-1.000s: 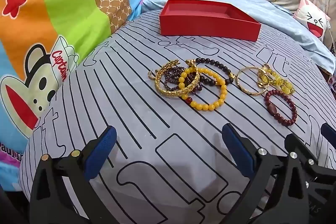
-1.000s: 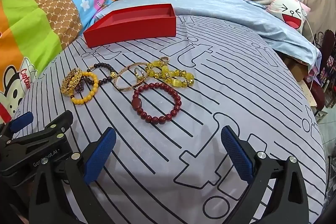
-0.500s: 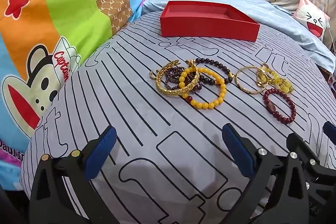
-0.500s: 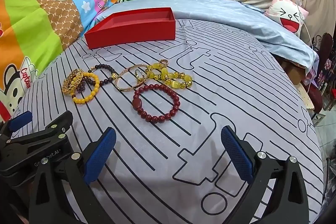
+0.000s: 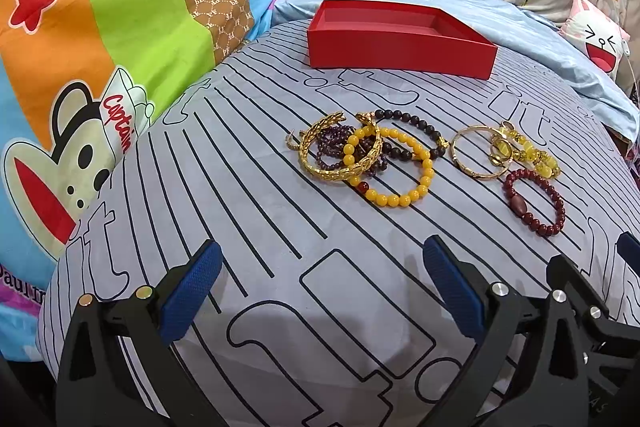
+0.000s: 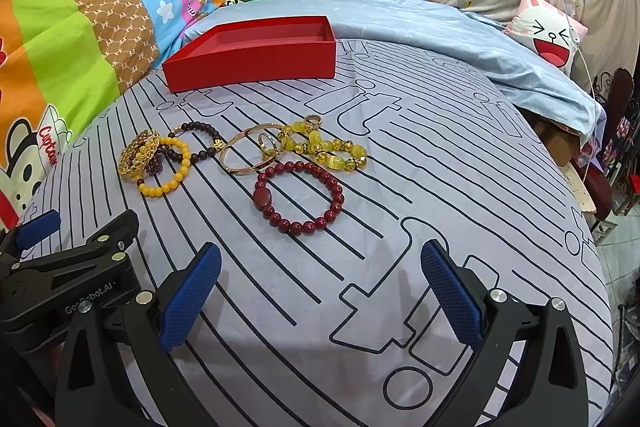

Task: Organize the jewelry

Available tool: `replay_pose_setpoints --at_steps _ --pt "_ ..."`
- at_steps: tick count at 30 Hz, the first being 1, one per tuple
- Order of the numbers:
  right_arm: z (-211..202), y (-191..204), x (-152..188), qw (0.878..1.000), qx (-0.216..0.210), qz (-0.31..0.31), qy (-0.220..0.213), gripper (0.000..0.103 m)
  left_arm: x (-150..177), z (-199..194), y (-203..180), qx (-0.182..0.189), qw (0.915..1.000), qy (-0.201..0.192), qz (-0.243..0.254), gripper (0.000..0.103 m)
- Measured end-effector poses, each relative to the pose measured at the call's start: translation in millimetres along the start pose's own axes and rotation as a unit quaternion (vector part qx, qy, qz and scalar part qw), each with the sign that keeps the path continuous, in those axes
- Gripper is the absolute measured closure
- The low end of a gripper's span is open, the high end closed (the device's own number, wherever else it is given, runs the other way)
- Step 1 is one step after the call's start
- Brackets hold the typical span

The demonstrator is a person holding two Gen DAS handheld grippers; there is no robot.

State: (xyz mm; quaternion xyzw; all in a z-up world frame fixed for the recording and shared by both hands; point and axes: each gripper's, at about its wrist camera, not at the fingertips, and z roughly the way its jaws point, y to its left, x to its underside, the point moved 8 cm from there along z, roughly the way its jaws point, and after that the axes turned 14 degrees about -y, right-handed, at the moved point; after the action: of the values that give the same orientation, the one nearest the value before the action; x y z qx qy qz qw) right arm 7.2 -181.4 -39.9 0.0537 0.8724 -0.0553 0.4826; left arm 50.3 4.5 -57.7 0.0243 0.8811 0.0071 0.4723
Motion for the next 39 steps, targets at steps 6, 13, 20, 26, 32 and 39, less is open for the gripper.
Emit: replay_pose_setpoints --at_steps 6,13,20,26,32,39 --pt "0.1 -0.2 0.2 1.0 0.0 0.0 0.0 0.006 0.1 0.0 0.1 0.0 1.0 0.0 0.0 0.007" --pt "0.3 0.0 -0.1 1.0 0.0 0.0 0.0 0.006 0.1 0.2 1.0 -0.001 1.0 0.0 0.0 0.007" --pt "0.6 -0.6 1.0 1.0 0.0 0.002 0.002 0.006 0.0 0.3 1.6 0.0 1.0 0.0 0.001 0.007" --pt "1.4 -1.7 2.3 1.0 0.001 0.003 0.004 0.006 0.3 0.6 3.1 0.0 1.0 0.0 0.001 0.007" --pt "1.3 -1.7 1.9 1.0 0.002 0.004 0.004 0.006 0.3 0.7 1.9 0.0 1.0 0.001 0.001 0.007" --pt "1.4 -1.7 1.8 1.0 0.002 0.004 0.003 0.006 0.3 0.6 1.6 -0.001 1.0 0.0 0.001 0.007"
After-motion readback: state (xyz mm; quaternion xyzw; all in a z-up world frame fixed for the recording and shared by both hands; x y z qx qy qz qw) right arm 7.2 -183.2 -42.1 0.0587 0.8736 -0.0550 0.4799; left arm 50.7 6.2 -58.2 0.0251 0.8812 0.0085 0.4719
